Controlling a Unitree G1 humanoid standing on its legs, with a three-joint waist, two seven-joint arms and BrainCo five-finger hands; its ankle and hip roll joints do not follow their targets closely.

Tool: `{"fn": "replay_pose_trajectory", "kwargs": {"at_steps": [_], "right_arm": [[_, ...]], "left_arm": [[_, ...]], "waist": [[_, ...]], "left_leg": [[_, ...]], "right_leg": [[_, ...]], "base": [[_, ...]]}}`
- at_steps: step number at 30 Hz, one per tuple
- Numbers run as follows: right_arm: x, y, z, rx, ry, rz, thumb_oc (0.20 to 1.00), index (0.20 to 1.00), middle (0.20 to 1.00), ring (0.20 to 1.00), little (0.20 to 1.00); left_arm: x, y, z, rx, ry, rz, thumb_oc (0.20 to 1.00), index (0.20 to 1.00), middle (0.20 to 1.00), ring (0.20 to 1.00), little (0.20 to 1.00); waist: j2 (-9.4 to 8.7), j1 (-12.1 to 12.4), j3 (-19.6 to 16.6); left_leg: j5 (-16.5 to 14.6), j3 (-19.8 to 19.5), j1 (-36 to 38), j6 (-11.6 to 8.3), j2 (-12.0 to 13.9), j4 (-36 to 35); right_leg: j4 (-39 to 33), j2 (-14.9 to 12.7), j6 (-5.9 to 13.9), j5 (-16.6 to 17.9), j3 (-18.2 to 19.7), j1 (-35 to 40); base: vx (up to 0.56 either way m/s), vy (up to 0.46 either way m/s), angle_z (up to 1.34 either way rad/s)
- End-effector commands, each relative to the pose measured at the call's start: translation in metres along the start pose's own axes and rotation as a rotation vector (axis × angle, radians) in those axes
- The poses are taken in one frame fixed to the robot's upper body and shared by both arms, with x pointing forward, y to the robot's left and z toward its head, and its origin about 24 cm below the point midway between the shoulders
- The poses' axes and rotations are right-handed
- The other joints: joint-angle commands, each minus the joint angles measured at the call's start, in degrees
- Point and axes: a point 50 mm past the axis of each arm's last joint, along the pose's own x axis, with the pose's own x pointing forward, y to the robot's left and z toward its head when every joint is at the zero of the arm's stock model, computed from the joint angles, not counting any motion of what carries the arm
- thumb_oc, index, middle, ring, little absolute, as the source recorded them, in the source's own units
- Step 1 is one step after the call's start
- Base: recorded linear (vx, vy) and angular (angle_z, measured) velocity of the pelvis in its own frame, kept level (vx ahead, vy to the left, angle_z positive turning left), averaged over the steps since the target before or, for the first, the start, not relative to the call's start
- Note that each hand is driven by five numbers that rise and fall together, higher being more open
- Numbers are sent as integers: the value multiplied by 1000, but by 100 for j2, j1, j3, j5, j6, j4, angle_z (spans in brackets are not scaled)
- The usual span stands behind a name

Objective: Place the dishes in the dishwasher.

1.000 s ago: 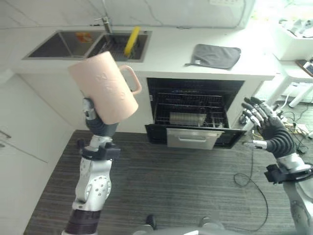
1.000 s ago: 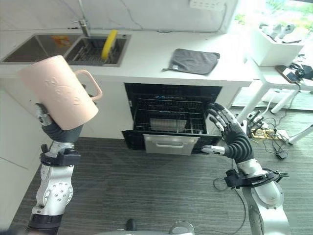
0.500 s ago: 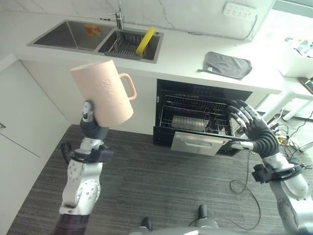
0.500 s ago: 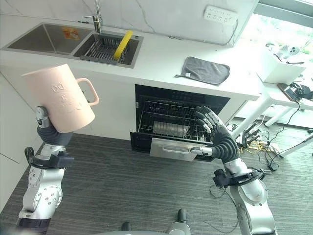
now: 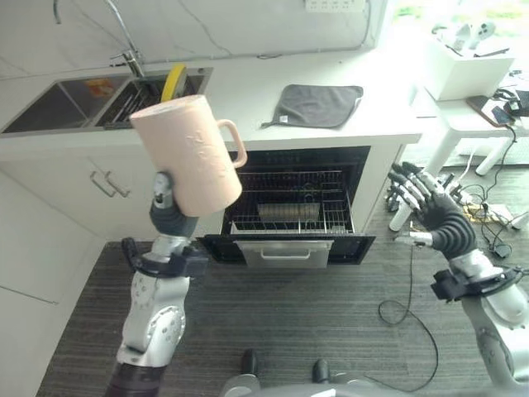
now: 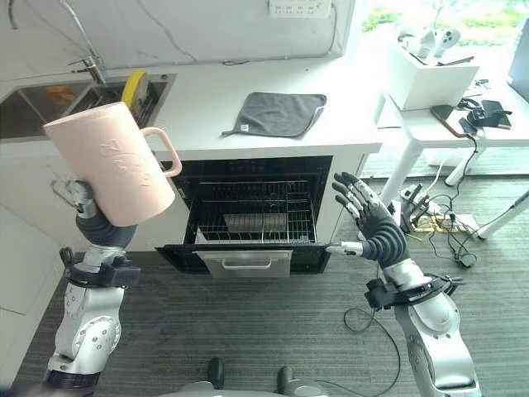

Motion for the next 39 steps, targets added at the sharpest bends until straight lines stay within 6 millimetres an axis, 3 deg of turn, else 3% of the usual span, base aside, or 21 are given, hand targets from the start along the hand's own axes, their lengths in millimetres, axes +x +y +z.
{"fn": "replay_pose_trajectory", "kwargs": {"at_steps": [1, 6, 16, 23, 30, 39], "right_arm": [[4, 2, 15, -45, -61, -10, 1000, 1000, 1000, 1000, 1000], [15, 5, 14, -58, -69, 6, 1000, 1000, 1000, 1000, 1000], [25, 11, 8, 16, -33, 8, 1000, 1000, 1000, 1000, 1000], [42, 20, 5, 73, -14, 39, 1000, 1000, 1000, 1000, 1000], [54, 25, 3, 130, 25, 41, 1000, 1000, 1000, 1000, 1000], [70, 42, 4, 168, 35, 103, 1000, 1000, 1000, 1000, 1000]], "left_arm": [[5, 11, 18, 177, -40, 33, 200, 200, 200, 200, 200], [8, 18, 10, 271, 4, 104, 200, 200, 200, 200, 200], [5, 20, -6, 501, 60, 155, 200, 200, 200, 200, 200], [21, 8, -14, 691, 4, 99, 200, 200, 200, 200, 200], [28, -2, -33, 781, 55, 1, 200, 200, 200, 200, 200], [35, -21, -46, 790, 48, -95, 200, 200, 200, 200, 200]], "waist": [[-138, 150, -313], [-150, 191, -367], [-137, 242, -479], [-111, 238, -551], [-71, 221, -669], [-88, 264, -750]], "left_leg": [[-465, 99, 110, 16, 83, 30], [-539, 217, 196, 45, 148, 30], [-491, 338, 301, -43, 370, 30], [-504, 339, 365, -76, 393, 30], [-523, 388, 416, -70, 396, 30], [-551, 426, 489, -38, 390, 30]], "right_leg": [[-5, -1220, 1067, -349, -339, -74], [-5, -1275, 1112, -326, -380, -103], [-5, -1101, 988, -418, -311, -15], [-5, -1102, 985, -447, -354, 69], [-5, -1097, 981, -439, -297, 91], [-5, -1068, 950, -452, -281, 150]], "base": [[10, 128, 18], [-23, 24, -2], [38, -100, -6], [18, -25, 1], [11, 2, 0], [4, 1, 0]]}}
